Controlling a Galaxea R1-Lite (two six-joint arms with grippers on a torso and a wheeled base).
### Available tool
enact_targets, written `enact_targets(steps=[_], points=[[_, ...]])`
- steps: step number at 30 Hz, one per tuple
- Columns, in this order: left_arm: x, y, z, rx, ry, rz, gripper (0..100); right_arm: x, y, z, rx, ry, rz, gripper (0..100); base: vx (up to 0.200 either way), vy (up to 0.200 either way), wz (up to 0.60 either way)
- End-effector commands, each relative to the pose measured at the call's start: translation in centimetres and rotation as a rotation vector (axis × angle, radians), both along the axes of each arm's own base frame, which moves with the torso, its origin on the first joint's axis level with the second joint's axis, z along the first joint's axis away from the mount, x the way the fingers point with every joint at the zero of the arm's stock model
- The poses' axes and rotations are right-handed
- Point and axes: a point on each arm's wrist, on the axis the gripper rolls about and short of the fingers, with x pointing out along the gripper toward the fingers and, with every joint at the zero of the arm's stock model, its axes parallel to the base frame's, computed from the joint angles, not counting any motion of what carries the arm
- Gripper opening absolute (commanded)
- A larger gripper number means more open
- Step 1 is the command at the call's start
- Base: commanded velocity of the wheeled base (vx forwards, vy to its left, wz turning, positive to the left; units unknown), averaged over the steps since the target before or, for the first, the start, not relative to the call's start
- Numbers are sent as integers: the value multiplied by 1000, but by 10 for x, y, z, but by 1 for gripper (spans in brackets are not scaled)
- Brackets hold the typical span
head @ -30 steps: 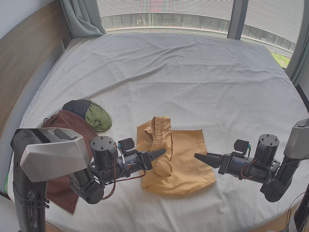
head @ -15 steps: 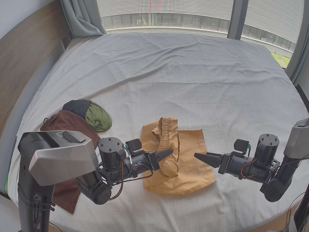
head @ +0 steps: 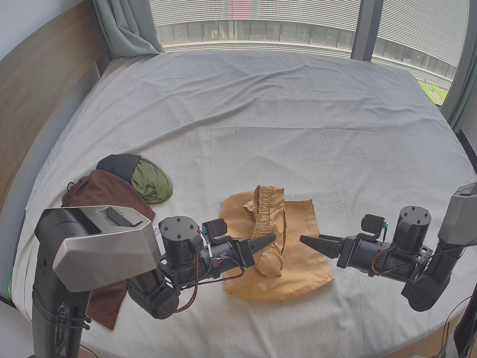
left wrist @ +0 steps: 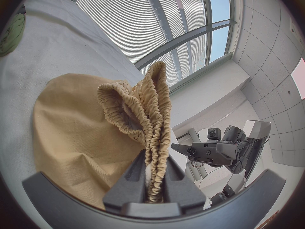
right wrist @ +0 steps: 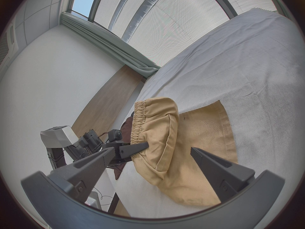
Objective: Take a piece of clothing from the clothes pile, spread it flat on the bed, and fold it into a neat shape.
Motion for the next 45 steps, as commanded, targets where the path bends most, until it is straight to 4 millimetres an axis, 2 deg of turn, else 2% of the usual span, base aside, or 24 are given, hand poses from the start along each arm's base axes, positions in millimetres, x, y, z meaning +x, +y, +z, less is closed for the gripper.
enact_targets(steps=[1, 12, 29, 30, 45], points=[[-2, -3, -4, 5, 7, -9, 0, 0, 0, 0, 1, -2, 1, 100, 0, 0, 0], [2, -10, -21, 18, 23, -3, 0, 1, 0, 1, 2, -5, 0, 100, 0, 0, 0], [5, -12, -27, 24, 28, 7, 0, 1, 0, 1, 2, -5, 0, 100, 0, 0, 0], [4, -12, -28, 25, 30, 6, 100, 1, 0, 1, 3, -6, 0, 100, 0, 0, 0], [5, -9, -24, 24, 9, 17, 100, 2, 0, 0, 2, -3, 1, 100, 0, 0, 0]])
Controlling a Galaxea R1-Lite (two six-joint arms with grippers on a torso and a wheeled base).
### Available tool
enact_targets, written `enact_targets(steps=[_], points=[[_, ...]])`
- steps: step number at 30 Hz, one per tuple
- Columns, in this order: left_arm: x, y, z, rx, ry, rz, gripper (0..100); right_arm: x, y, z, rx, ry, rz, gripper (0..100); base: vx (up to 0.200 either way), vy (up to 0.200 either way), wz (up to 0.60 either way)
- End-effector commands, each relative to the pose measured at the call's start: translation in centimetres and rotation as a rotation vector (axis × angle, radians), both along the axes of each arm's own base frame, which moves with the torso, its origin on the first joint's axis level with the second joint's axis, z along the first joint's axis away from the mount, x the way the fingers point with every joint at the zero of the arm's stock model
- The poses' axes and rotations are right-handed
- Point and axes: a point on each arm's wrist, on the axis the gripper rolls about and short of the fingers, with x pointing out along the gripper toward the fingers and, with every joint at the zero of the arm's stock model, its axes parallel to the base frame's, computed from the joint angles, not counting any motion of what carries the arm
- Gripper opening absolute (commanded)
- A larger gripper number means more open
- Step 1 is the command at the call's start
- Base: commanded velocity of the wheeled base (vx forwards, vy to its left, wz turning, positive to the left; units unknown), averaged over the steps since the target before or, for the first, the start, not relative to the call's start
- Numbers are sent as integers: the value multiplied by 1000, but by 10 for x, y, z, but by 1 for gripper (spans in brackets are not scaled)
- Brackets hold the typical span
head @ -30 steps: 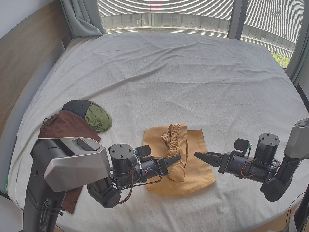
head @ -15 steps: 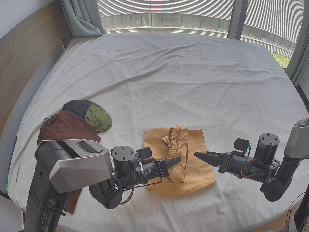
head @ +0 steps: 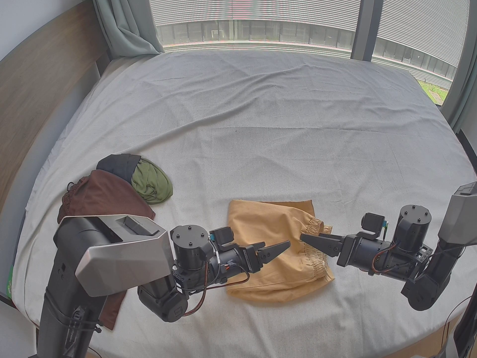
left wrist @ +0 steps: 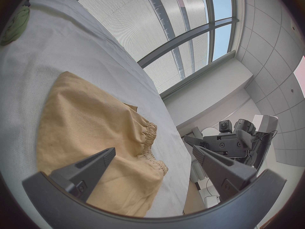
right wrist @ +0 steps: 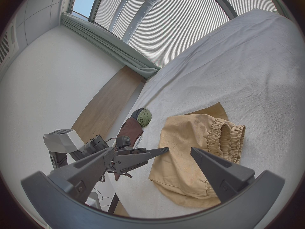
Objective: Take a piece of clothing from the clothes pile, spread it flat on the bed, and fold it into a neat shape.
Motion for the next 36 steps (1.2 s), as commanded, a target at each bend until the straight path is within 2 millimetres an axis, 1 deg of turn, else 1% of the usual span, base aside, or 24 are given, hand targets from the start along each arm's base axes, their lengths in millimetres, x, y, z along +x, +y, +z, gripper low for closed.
enact_targets(steps=[1, 3, 7, 13, 15, 16, 18, 21, 22, 23, 24, 25, 26, 30, 33, 34, 36], points=[[-1, 3, 2, 4, -4, 6, 100, 0, 1, -2, -2, 5, 3, 100, 0, 0, 0], [-2, 5, 1, 19, -10, 22, 100, 0, 1, -2, -3, 6, 4, 100, 0, 0, 0], [-3, 15, 8, 41, -38, 41, 100, 2, 2, -9, -11, 29, 7, 100, 0, 0, 0], [-7, 32, 26, 38, -50, 73, 100, 2, 7, -23, -30, 72, 21, 100, 0, 0, 0], [-8, 38, 29, 41, -45, 82, 100, 3, 8, -28, -36, 87, 20, 100, 0, 0, 0], [-8, 38, 29, 41, -45, 82, 100, 3, 8, -28, -36, 87, 20, 100, 0, 0, 0], [-8, 52, 33, 48, -41, 106, 100, 4, 9, -37, -48, 114, 20, 100, 0, 0, 0], [-5, 64, 35, 60, -49, 139, 100, 5, 9, -43, -57, 133, 20, 100, 0, 0, 0], [-4, 65, 34, 63, -51, 142, 100, 5, 9, -43, -57, 135, 20, 100, 0, 0, 0], [-1, 75, 34, 83, -74, 160, 100, 5, 9, -47, -62, 146, 22, 100, 0, 0, 0], [0, 76, 34, 85, -76, 163, 100, 5, 10, -47, -62, 146, 23, 100, 0, 0, 0], [1, 86, 35, 107, -96, 174, 100, 4, 10, -49, -66, 154, 26, 100, 0, 0, 0], [1, 91, 39, 109, -106, 175, 100, 3, 11, -49, -67, 154, 29, 100, 0, 0, 0], [-6, 106, 51, 101, -107, 182, 100, 2, 11, -52, -73, 168, 29, 100, 0, 0, 0], [-17, 116, 51, 115, -77, 166, 100, 2, 10, -60, -85, 192, 30, 100, 0, 0, 0], [-17, 116, 51, 115, -77, 166, 100, 2, 10, -60, -85, 192, 30, 100, 0, 0, 0], [-27, 126, 49, 125, -43, 150, 100, 1, 9, -68, -99, 221, 27, 100, 0, 0, 0]])
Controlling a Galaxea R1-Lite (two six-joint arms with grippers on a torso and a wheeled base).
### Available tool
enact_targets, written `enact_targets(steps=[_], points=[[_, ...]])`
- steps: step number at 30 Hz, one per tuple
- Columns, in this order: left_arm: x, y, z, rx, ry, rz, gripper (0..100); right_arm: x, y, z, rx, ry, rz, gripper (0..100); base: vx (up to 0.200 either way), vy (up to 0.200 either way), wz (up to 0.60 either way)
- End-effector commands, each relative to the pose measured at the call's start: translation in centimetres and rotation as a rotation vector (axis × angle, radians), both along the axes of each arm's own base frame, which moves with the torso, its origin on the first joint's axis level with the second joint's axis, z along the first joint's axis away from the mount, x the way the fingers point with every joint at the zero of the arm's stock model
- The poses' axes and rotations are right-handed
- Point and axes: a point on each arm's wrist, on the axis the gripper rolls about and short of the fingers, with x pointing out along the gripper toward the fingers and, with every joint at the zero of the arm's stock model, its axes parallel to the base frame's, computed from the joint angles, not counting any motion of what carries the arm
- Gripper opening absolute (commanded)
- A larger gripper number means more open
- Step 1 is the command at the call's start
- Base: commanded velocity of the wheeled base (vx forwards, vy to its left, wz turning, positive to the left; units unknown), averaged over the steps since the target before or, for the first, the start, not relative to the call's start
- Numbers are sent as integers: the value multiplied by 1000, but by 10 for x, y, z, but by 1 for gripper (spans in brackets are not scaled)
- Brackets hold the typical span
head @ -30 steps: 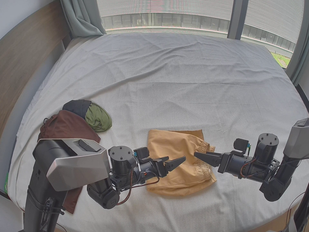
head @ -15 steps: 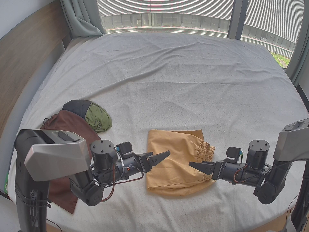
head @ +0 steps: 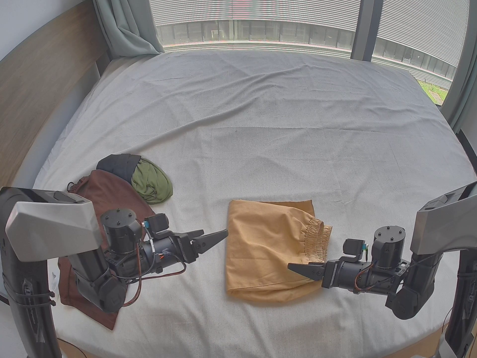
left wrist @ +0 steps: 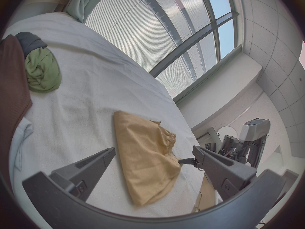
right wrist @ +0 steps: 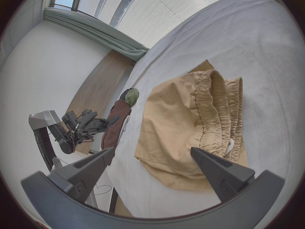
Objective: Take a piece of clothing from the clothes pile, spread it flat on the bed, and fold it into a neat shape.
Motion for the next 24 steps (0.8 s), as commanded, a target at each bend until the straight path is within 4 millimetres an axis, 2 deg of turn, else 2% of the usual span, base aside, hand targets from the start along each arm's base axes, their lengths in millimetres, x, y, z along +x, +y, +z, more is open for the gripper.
enact_targets(steps=[1, 18, 24], points=[[-15, 17, 6, 5, 32, -2, 100, -2, -1, -17, -28, 57, -4, 100, 0, 0, 0], [-19, 19, 2, 12, 55, -13, 100, -4, -5, -35, -96, 80, 14, 100, 0, 0, 0], [-19, 18, 1, 13, 58, -15, 100, -1, -5, -31, -83, 57, 9, 100, 0, 0, 0]])
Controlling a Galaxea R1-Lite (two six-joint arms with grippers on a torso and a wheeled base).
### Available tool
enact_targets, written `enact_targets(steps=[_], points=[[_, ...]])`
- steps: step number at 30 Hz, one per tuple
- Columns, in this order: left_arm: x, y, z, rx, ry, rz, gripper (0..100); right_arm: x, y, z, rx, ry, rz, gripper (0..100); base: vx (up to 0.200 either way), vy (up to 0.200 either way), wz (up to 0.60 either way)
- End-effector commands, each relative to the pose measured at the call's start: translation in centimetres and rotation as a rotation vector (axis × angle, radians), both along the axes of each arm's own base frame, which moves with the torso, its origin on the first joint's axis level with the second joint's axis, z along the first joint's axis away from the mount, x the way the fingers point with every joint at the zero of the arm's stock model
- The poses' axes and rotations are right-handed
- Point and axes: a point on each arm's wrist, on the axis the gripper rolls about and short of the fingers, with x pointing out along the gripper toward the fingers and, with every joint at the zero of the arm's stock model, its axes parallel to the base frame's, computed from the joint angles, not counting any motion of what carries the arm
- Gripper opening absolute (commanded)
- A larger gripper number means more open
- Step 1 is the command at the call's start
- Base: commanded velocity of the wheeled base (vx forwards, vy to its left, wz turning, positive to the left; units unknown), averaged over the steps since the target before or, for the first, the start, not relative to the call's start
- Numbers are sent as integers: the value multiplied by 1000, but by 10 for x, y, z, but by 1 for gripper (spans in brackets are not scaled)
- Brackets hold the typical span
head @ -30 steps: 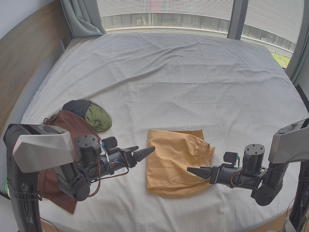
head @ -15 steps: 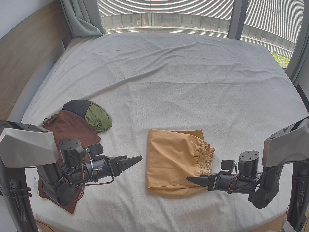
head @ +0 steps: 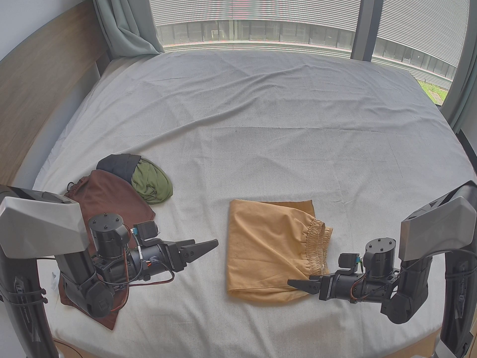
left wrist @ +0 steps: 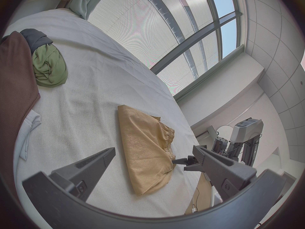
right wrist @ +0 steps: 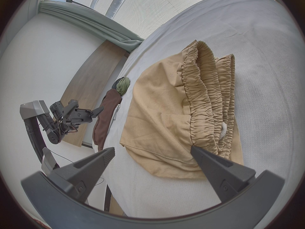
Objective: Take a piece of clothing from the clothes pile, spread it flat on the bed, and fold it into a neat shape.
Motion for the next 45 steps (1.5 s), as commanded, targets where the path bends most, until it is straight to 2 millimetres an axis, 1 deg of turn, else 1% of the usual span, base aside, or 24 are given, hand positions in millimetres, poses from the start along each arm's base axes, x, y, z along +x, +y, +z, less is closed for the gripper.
enact_targets(steps=[1, 2, 10, 15, 17, 21, 25, 33, 35, 36, 39, 45], points=[[0, 0, -1, 0, 2, 0, 100, 3, 0, 3, 10, -16, -3, 100, 0, 0, 0], [0, 0, -1, 0, 1, 0, 100, 5, 0, 6, 16, -27, -5, 100, 0, 0, 0], [2, 0, 2, -5, -12, 1, 100, 22, 5, 46, 98, -194, -12, 100, 0, 0, 0], [2, 0, 2, -5, -14, 1, 100, 34, 10, 52, 121, -241, -16, 100, 0, 0, 0], [2, 0, 2, -5, -14, 1, 100, 46, 10, 54, 136, -270, -30, 100, 0, 0, 0], [2, 0, 3, -6, -15, 1, 100, 64, 14, 48, 159, -280, -54, 100, 0, 0, 0], [2, 0, 3, -6, -15, 1, 100, 75, 9, 38, 156, -272, -83, 100, 0, 0, 0], [1, 0, 2, -3, -12, 1, 100, 84, -2, 22, 131, -248, -137, 100, 0, 0, 0], [1, 0, 2, -3, -12, 1, 100, 84, -2, 22, 131, -248, -137, 100, 0, 0, 0], [1, 0, 2, -3, -12, 1, 100, 88, -5, 16, 123, -242, -160, 100, 0, 0, 0], [1, 0, 1, -2, -9, 1, 100, 91, -9, 8, 112, -230, -180, 100, 0, 0, 0], [1, 0, 1, -2, -8, 1, 100, 95, -12, 4, 109, -228, -193, 100, 0, 0, 0]])
